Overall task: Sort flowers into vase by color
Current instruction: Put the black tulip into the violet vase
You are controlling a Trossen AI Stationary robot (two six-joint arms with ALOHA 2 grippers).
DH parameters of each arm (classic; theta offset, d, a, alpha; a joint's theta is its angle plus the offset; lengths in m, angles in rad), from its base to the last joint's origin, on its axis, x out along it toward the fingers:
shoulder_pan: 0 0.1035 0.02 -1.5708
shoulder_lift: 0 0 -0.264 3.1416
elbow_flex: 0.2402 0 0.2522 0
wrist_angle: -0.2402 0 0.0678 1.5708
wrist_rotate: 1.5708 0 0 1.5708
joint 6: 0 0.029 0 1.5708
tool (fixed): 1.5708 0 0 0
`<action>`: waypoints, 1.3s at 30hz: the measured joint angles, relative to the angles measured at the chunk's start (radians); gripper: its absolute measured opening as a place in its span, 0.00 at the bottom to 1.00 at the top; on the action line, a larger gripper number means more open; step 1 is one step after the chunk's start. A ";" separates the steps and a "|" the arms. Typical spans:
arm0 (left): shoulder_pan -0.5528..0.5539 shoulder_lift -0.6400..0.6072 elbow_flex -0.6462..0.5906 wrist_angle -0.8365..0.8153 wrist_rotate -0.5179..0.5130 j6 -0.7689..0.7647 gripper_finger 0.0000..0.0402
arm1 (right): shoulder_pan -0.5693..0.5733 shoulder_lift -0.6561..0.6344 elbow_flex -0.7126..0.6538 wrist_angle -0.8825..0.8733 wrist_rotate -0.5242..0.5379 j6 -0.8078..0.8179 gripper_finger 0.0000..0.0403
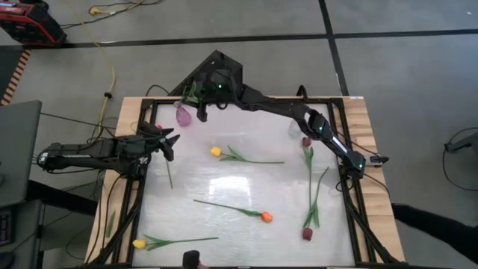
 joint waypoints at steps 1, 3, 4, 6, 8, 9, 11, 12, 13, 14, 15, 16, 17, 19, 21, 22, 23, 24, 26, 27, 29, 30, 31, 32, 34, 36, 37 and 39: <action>0.000 0.000 0.000 0.000 0.001 0.001 0.44 | -0.003 -0.009 -0.002 -0.040 0.000 0.000 0.48; 0.000 0.000 0.000 0.000 0.006 0.001 0.44 | -0.009 -0.023 -0.002 -0.072 0.000 0.000 0.52; 0.000 0.000 0.000 0.000 0.008 0.001 0.44 | -0.013 -0.029 -0.001 -0.089 0.000 0.000 0.54; 0.000 0.000 0.000 -0.001 0.016 0.000 0.44 | -0.018 -0.038 -0.001 -0.108 0.000 0.000 0.56; 0.000 0.000 0.000 -0.005 0.020 0.000 0.44 | -0.021 -0.039 0.000 -0.126 0.000 0.008 0.58; 0.000 0.000 0.000 -0.005 0.026 -0.001 0.44 | -0.022 -0.039 0.002 -0.141 0.000 0.018 0.58; 0.000 0.000 0.000 -0.005 0.035 -0.002 0.44 | -0.026 -0.037 0.014 -0.189 0.000 0.033 0.58; 0.000 0.000 0.000 -0.005 0.036 -0.002 0.44 | -0.026 -0.037 0.014 -0.187 0.000 0.034 0.58; 0.000 0.000 0.000 -0.005 0.036 -0.002 0.44 | -0.026 -0.037 0.014 -0.185 0.000 0.034 0.58; 0.000 0.000 0.000 -0.005 0.036 -0.002 0.44 | -0.026 -0.038 0.014 -0.188 0.000 0.036 0.58; 0.000 0.000 0.000 -0.004 0.034 -0.001 0.44 | -0.025 -0.038 0.014 -0.189 0.000 0.037 0.58; 0.000 0.000 0.000 0.000 0.030 0.001 0.44 | -0.023 -0.038 0.013 -0.190 0.000 0.037 0.58; 0.000 0.001 0.000 0.011 0.020 0.017 0.44 | -0.021 -0.038 0.013 -0.192 0.000 0.034 0.58; 0.000 0.001 0.000 0.071 0.015 0.092 0.44 | -0.017 -0.038 0.013 -0.191 0.001 0.021 0.58; 0.000 0.001 0.000 0.189 0.033 0.210 0.44 | -0.013 -0.038 0.013 -0.183 0.001 0.019 0.58; 0.000 0.004 0.000 0.262 0.048 0.278 0.44 | -0.012 -0.038 0.013 -0.182 0.001 0.019 0.58; 0.000 0.012 0.000 0.345 0.064 0.354 0.44 | -0.011 -0.038 0.013 -0.183 0.001 0.019 0.58; 0.000 0.025 0.000 0.427 0.078 0.427 0.44 | -0.011 -0.038 0.013 -0.183 0.001 0.019 0.58; 0.000 0.068 0.002 0.574 0.088 0.570 0.44 | -0.012 -0.038 0.013 -0.184 0.001 0.019 0.58; 0.000 0.094 0.002 0.638 0.087 0.642 0.44 | -0.013 -0.038 0.013 -0.183 0.002 0.019 0.58; 0.002 0.158 0.002 0.750 0.085 0.772 0.44 | -0.013 -0.038 0.013 -0.184 0.002 0.019 0.58; 0.004 0.189 0.002 0.805 0.086 0.829 0.44 | -0.013 -0.038 0.013 -0.184 0.004 0.018 0.58; 0.008 0.221 0.006 0.847 0.087 0.872 0.44 | -0.013 -0.038 0.013 -0.183 0.004 0.018 0.58; 0.014 0.253 0.019 0.868 0.086 0.907 0.44 | -0.013 -0.038 0.013 -0.183 0.003 0.018 0.58; 0.034 0.313 0.069 0.883 0.088 0.965 0.44 | -0.013 -0.038 0.013 -0.182 0.003 0.018 0.58; 0.059 0.377 0.134 0.885 0.088 0.996 0.44 | -0.013 -0.038 0.013 -0.182 0.003 0.016 0.58; 0.072 0.409 0.168 0.882 0.088 1.007 0.44 | -0.013 -0.038 0.013 -0.182 0.003 0.015 0.58; 0.097 0.467 0.230 0.839 0.088 1.012 0.44 | -0.013 -0.038 0.013 -0.183 0.003 0.015 0.58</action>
